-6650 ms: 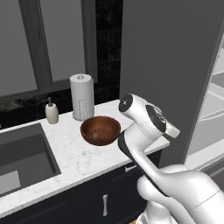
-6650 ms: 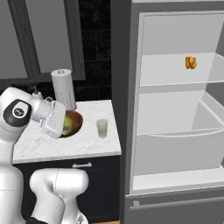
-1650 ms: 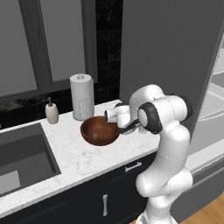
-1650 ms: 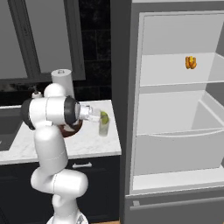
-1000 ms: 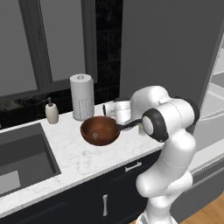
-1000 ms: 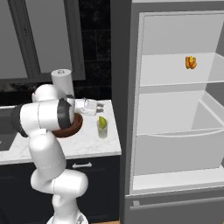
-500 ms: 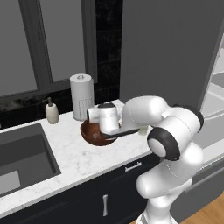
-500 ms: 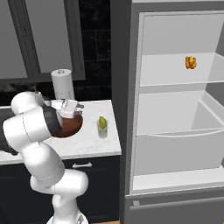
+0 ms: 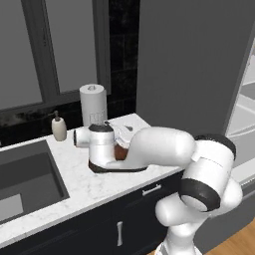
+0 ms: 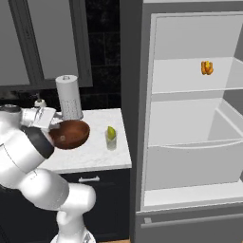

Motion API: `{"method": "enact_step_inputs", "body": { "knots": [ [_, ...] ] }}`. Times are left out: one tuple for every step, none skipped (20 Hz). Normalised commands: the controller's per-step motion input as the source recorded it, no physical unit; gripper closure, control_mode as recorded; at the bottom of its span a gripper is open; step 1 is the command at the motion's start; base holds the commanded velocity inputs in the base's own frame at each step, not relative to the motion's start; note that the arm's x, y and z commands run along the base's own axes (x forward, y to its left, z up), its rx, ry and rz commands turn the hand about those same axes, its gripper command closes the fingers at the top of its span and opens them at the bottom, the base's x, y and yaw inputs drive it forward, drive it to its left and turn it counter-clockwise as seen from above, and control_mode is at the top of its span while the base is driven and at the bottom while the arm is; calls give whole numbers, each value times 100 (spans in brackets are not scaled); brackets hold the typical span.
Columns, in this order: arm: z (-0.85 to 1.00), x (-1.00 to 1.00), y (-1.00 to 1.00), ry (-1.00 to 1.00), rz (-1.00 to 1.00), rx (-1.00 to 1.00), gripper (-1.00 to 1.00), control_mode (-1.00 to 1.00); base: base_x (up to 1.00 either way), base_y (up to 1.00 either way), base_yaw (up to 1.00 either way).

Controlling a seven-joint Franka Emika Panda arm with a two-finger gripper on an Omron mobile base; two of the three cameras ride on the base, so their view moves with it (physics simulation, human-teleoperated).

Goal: Grab a lemon wedge from the fridge and one ice cube from the ice bowl, and put them in the glass of lemonade.

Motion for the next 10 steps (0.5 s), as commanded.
{"method": "enact_step_inputs", "body": {
  "knots": [
    [28,-71,67,-14,0,9,-100,-100,0,0,0],
    [31,-69,64,-15,0,8,-100,-100,0,0,0],
    [26,-69,61,-14,0,8,-100,-100,0,0,0],
    [24,-72,59,-13,0,8,-100,-100,0,0,0],
    [31,-76,56,-12,1,9,-100,-100,0,0,0],
    [46,-74,34,-17,5,9,-100,-100,0,0,0],
    [66,-72,11,-21,8,9,-100,-100,0,0,0],
    [80,-63,0,-23,10,9,-100,-100,0,0,0],
    [89,-56,-8,-22,9,10,-100,-100,0,0,0],
    [86,-44,-24,-21,11,12,-100,-100,0,0,0]
  ]
}}
